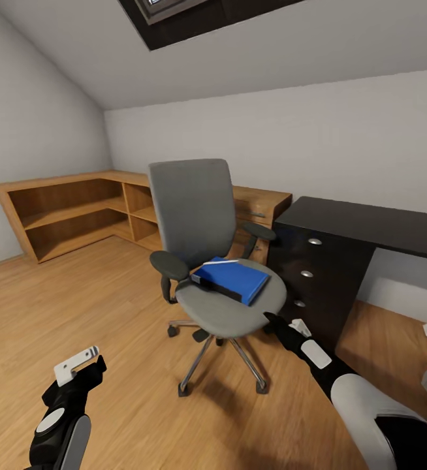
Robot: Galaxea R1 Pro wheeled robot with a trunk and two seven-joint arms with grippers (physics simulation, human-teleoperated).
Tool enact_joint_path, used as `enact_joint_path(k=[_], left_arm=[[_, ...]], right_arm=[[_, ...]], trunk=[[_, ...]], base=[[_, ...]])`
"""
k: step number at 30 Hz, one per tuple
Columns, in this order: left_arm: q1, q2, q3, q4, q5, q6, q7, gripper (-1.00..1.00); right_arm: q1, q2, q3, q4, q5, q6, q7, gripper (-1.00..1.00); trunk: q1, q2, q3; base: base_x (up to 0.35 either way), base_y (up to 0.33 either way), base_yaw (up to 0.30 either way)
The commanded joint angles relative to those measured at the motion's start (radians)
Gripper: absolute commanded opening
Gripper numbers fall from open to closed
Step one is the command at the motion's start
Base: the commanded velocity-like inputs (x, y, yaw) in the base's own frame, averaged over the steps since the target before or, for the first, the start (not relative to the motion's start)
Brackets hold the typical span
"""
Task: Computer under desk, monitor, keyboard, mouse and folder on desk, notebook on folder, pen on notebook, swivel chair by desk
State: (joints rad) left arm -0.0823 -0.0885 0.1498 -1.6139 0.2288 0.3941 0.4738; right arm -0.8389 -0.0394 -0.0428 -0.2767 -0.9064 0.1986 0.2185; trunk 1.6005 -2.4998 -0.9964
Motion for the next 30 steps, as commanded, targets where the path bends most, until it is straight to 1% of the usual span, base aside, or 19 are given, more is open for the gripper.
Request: enact_joint_path(k=[1, 8, 15, 17, 24, 30], left_arm=[[-0.001, 0.0, 0.0, -0.002, 0.009, 0.003, 0.005, 1.0], [-0.001, 0.0, 0.0, -0.001, 0.009, 0.003, 0.005, 1.0], [-0.001, 0.0, 0.0, -0.001, 0.009, 0.003, 0.005, 1.0], [-0.001, 0.0, 0.0, -0.001, 0.009, 0.003, 0.005, 1.0], [-0.001, 0.0, 0.0, -0.001, 0.009, 0.003, 0.005, 1.0], [-0.001, 0.0, 0.0, -0.001, 0.009, 0.003, 0.005, 1.0]], right_arm=[[0.0, -0.002, -0.005, 0.001, 0.0, 0.005, 0.001, 1.0], [0.0, -0.021, -0.006, -0.001, -0.002, 0.004, 0.001, 1.0], [0.0, -0.032, -0.006, -0.002, -0.002, 0.004, 0.001, 1.0], [0.0, -0.048, -0.007, -0.002, -0.004, 0.003, 0.001, 1.0], [0.0, -0.073, -0.01, -0.002, -0.022, 0.003, 0.001, 1.0], [0.0, -0.08, -0.011, -0.002, -0.026, 0.001, 0.001, 1.0]], trunk=[[0.0, 0.0, -0.001], [0.0, 0.0, -0.001], [0.0, 0.0, -0.001], [0.0, 0.0, -0.001], [0.0, 0.0, -0.001], [0.0, 0.0, -0.001]], base=[[-0.005, -0.025, 0.0], [0.011, -0.005, 0.0], [0.182, 0.0, 0.0], [0.042, 0.0, 0.0], [0.021, 0.0, 0.0], [0.145, -0.012, 0.0]])
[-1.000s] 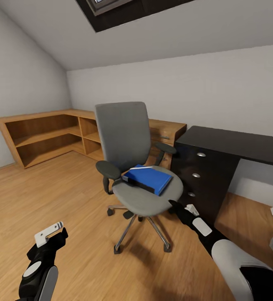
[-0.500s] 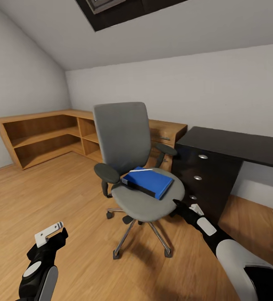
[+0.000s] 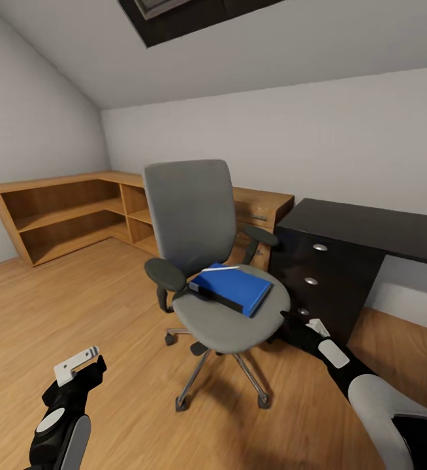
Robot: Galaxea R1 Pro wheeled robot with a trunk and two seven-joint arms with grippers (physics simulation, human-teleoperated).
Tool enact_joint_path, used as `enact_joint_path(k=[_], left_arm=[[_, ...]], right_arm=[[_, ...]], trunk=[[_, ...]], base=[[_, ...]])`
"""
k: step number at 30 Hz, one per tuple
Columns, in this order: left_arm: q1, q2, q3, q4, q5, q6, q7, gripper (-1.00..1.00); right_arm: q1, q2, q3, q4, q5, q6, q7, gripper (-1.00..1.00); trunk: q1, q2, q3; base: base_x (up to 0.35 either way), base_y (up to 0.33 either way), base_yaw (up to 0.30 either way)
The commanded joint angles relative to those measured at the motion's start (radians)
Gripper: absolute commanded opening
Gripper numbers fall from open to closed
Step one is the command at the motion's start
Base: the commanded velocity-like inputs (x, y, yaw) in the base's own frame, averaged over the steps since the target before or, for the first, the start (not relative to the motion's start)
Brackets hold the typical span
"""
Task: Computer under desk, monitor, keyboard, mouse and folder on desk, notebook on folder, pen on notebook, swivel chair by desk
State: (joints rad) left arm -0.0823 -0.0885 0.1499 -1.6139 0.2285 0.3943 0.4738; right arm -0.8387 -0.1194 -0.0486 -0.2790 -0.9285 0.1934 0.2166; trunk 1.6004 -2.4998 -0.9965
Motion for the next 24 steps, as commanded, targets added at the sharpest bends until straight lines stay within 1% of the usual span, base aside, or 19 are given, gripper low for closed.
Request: enact_joint_path(k=[1, 5, 14, 24], left_arm=[[-0.001, 0.0, 0.0, -0.001, 0.009, 0.002, 0.005, 1.0], [-0.001, 0.0, 0.0, -0.002, 0.009, 0.003, 0.005, 1.0], [-0.001, 0.0, 0.0, -0.001, 0.009, 0.003, 0.005, 1.0], [-0.001, 0.0, 0.0, -0.001, 0.009, 0.003, 0.005, 1.0]], right_arm=[[0.0, 0.0, -0.005, 0.0, -0.004, 0.004, 0.003, 1.0], [0.0, 0.0, -0.005, 0.0, -0.004, -0.004, 0.003, 1.0], [0.0, 0.001, -0.005, 0.0, -0.004, -0.008, 0.003, 1.0], [0.0, 0.001, -0.005, -0.001, -0.005, -0.008, 0.003, 1.0]], trunk=[[0.0, 0.0, -0.001], [0.0, 0.0, -0.001], [0.0, 0.0, -0.001], [0.0, 0.0, -0.001]], base=[[0.034, -0.004, 0.0], [0.093, -0.002, 0.0], [0.275, 0.0, 0.0], [0.046, 0.0, 0.0]])
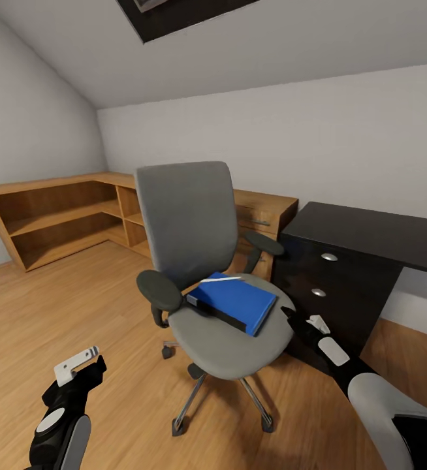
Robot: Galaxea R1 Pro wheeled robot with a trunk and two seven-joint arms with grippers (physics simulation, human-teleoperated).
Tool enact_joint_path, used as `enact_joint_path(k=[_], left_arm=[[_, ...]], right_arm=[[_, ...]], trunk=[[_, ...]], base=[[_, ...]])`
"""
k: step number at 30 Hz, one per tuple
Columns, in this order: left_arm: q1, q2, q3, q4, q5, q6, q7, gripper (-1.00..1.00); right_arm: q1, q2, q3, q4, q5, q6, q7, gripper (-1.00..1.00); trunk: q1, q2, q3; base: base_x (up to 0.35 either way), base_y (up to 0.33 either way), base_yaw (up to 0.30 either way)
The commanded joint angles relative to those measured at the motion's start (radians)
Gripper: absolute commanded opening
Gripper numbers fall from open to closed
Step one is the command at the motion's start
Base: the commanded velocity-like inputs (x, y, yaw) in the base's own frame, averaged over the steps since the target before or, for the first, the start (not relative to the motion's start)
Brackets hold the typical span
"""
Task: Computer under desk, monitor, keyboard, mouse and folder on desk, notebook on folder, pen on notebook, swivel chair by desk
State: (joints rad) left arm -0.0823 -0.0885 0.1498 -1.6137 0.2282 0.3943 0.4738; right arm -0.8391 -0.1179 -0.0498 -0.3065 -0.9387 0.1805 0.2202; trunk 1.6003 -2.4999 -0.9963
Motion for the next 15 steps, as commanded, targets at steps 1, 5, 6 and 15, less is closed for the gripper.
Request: enact_joint_path(k=[1, 5, 6, 15], left_arm=[[-0.001, 0.0, 0.001, -0.002, 0.009, 0.003, 0.005, 1.0], [-0.001, 0.0, 0.001, -0.002, 0.009, 0.003, 0.005, 1.0], [-0.001, 0.0, 0.001, -0.002, 0.009, 0.003, 0.005, 1.0], [-0.001, 0.0, 0.001, -0.002, 0.009, 0.003, 0.005, 1.0]], right_arm=[[0.0, 0.0, -0.004, 0.026, 0.005, 0.005, -0.001, 1.0], [0.0, 0.001, -0.004, 0.026, 0.005, 0.005, -0.001, 1.0], [0.0, 0.001, -0.004, 0.026, 0.005, 0.005, -0.001, 1.0], [0.0, 0.001, -0.004, 0.026, 0.005, 0.005, -0.001, 1.0]], trunk=[[0.0, 0.0, -0.001], [0.0, 0.0, -0.001], [0.0, 0.0, -0.001], [0.0, 0.0, -0.001]], base=[[0.003, 0.0, 0.043], [0.001, 0.0, 0.147], [0.0, 0.0, 0.231], [0.0, 0.0, 0.268]])
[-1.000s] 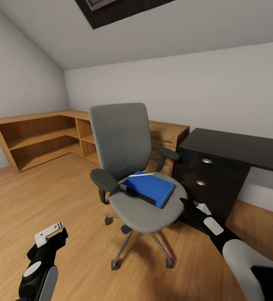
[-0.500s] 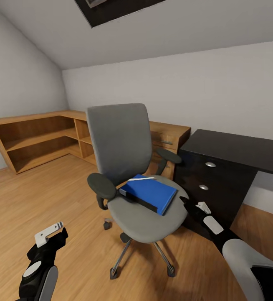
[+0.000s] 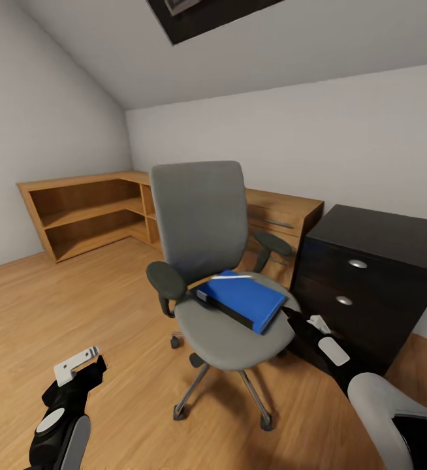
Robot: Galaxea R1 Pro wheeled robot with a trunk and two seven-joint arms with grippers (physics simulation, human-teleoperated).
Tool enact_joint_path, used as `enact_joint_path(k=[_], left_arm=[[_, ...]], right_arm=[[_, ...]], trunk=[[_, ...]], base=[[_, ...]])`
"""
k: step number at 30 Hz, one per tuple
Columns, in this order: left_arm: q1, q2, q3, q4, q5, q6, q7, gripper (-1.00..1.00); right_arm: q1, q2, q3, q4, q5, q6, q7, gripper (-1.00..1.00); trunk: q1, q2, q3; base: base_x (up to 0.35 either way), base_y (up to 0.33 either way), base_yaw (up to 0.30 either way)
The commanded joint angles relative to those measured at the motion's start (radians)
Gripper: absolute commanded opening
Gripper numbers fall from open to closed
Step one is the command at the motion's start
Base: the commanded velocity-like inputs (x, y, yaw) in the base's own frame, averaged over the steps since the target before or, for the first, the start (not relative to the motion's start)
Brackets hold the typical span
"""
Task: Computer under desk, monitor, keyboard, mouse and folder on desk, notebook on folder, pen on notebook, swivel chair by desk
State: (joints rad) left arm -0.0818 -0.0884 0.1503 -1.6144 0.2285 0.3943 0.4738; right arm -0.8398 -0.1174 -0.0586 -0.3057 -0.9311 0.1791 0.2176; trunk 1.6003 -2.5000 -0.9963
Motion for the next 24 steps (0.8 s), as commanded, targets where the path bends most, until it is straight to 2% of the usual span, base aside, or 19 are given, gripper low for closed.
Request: enact_joint_path(k=[1, 7, 11, 16, 24], left_arm=[[-0.001, -0.001, 0.0, -0.001, 0.009, 0.003, 0.005, 1.0], [-0.001, -0.001, 0.0, -0.001, 0.008, 0.003, 0.005, 1.0], [-0.001, -0.001, 0.0, -0.001, 0.009, 0.003, 0.005, 1.0], [-0.001, -0.001, 0.0, -0.001, 0.009, 0.003, 0.005, 1.0], [-0.001, -0.001, 0.0, -0.001, 0.009, 0.003, 0.005, 1.0]], right_arm=[[0.001, 0.001, 0.005, 0.025, -0.003, 0.006, 0.002, 1.0], [0.001, 0.001, 0.005, 0.025, -0.003, 0.006, 0.002, 1.0], [0.001, 0.001, 0.005, 0.025, -0.003, 0.006, 0.002, 1.0], [0.001, 0.001, 0.005, 0.025, -0.003, 0.004, 0.003, 1.0], [0.001, 0.003, 0.005, 0.025, -0.002, -0.003, 0.007, 1.0]], trunk=[[0.0, 0.0, -0.001], [0.0, 0.0, -0.001], [0.0, 0.0, -0.001], [0.0, 0.0, -0.001], [0.0, 0.0, -0.001]], base=[[0.0, 0.0, 0.271], [0.0, 0.0, 0.157], [-0.078, 0.0, 0.017], [-0.247, 0.0, 0.003], [-0.029, 0.0, 0.0]])
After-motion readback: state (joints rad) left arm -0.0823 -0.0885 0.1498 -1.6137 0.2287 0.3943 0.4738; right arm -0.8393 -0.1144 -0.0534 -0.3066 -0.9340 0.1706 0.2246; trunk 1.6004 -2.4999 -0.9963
